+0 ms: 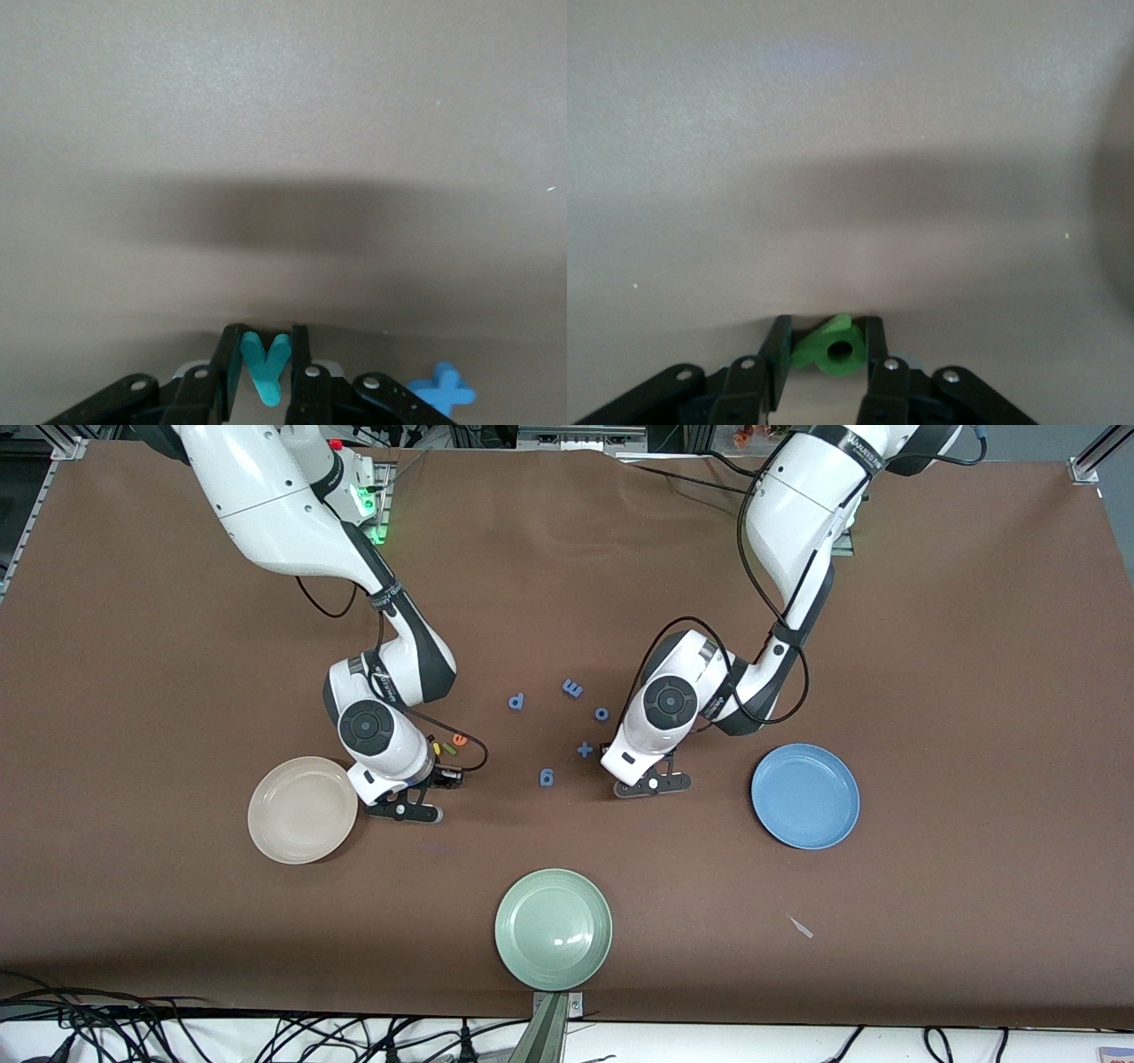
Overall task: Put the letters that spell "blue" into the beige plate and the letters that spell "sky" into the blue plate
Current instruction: 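Drop the green letter on the cream plate while the left gripper drops the y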
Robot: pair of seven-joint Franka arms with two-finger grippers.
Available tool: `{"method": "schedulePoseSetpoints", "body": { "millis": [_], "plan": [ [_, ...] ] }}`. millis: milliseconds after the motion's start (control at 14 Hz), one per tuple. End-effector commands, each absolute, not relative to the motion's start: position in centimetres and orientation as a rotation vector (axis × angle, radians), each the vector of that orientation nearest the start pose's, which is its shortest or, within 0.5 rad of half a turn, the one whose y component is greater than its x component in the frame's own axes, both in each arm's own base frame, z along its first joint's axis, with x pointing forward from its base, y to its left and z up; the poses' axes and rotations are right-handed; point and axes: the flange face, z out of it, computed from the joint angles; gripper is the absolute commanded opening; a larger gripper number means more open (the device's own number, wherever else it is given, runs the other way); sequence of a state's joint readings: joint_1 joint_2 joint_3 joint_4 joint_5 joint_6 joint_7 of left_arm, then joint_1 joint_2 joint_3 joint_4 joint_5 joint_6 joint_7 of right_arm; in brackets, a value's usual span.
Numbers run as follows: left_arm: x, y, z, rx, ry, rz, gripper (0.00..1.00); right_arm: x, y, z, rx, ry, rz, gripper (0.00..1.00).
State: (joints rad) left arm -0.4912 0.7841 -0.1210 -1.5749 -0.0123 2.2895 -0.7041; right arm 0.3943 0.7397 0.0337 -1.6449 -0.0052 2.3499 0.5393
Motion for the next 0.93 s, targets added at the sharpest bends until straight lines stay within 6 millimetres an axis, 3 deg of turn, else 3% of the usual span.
{"method": "schedulePoseSetpoints", "body": {
  "millis": [0,215,501,716,788,860],
  "plan": [
    [57.4,-38.1,19.7,-3.085,-0.159,0.176,0.0,62.0,28.0,18.1,-3.152,0.18,0.091,0.18],
    [58.2,-35.8,23.3,-3.001,-0.054,0.164,0.0,62.5,27.0,20.3,-3.161,0.143,0.102,0.18],
    [61.6,-27.4,26.2,-2.968,0.259,0.242,0.0,63.9,21.4,24.2,-3.181,-0.119,0.154,0.19],
    [64.2,-19.2,25.5,-2.959,0.501,0.329,0.05,64.2,16.7,24.9,-3.204,-0.252,0.181,0.2],
    [64.7,-17.2,25.1,-2.96,0.556,0.341,0.06,64.1,15.2,24.7,-3.21,-0.276,0.198,0.22],
    [65.0,-15.8,24.7,-2.961,0.586,0.351,0.13,63.8,14.1,24.0,-3.217,-0.285,0.22,0.25]
  ]
}}
